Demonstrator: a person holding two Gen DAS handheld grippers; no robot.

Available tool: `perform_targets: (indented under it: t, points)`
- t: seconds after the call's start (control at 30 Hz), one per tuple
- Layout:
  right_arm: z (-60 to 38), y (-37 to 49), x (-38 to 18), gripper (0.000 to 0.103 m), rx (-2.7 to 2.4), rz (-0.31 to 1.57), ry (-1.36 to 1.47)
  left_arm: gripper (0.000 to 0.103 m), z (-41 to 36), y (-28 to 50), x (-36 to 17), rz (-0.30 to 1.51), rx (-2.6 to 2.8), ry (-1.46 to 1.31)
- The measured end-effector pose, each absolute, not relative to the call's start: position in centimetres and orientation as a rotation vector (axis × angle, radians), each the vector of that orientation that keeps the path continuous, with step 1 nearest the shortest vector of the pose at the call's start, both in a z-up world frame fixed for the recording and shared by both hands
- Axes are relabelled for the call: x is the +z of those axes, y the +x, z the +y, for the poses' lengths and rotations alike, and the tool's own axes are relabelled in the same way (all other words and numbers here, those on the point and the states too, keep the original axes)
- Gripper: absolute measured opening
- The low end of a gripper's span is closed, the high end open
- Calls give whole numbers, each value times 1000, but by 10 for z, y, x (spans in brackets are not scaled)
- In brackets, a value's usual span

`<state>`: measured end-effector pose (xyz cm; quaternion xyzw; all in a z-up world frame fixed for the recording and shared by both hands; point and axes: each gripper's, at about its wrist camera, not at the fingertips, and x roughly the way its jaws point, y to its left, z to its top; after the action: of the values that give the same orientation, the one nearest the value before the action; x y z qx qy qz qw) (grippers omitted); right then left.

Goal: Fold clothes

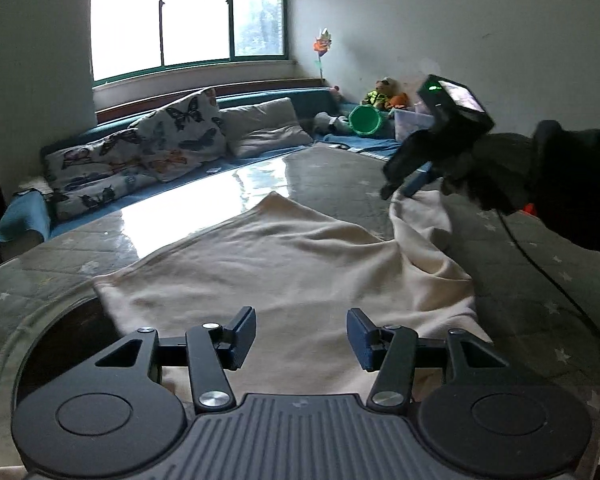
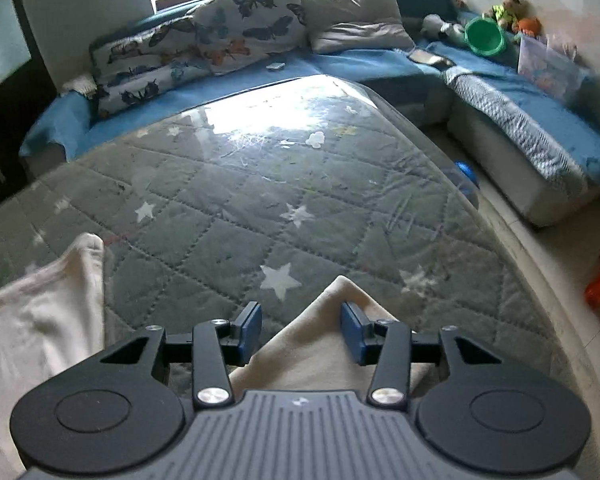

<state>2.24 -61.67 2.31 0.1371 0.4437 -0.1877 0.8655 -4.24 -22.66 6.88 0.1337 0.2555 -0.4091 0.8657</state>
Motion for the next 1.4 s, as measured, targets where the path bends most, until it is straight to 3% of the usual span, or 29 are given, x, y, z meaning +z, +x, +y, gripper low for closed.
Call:
perform_targets:
  t: [0.1, 0.17, 0.2, 0.33, 0.7, 0.8, 0.93, 1.07, 1.17, 1.23, 1.4]
  points:
    - [-606, 28, 22, 40, -398, 943, 216, 56, -226, -44, 68, 538, -861, 276]
    - [-604, 29, 23, 24, -385, 942, 189, 56, -226, -44, 66, 544, -863, 274]
    - [-604, 27, 24, 10, -387, 942, 180, 56, -225, -45, 66, 545, -866, 275]
    - [-608, 23, 26, 4, -371, 930, 184, 57, -227, -47, 67, 550, -895, 268]
    - [-630, -40, 101, 4, -150, 582, 326, 63, -270, -75, 68, 567, -1123, 331]
    - [-653, -58, 94, 6, -223, 612, 301, 63, -283, -82, 68, 560, -1171, 348]
    - [-682, -70, 56, 10, -432, 812, 200, 63, -305, -90, 63, 549, -1215, 400]
    - [-688, -80, 43, 12, -401, 816, 244, 63, -327, -94, 56, 547, -1237, 441]
    - [-681, -71, 40, 18, -322, 800, 274, 61, -347, -96, 46, 540, -1212, 498]
    - [-677, -65, 34, 32, -315, 802, 272, 60, -357, -97, 40, 533, -1194, 526]
    - [-667, -50, 21, 33, -298, 807, 265, 47, -369, -92, 29, 543, -1150, 545]
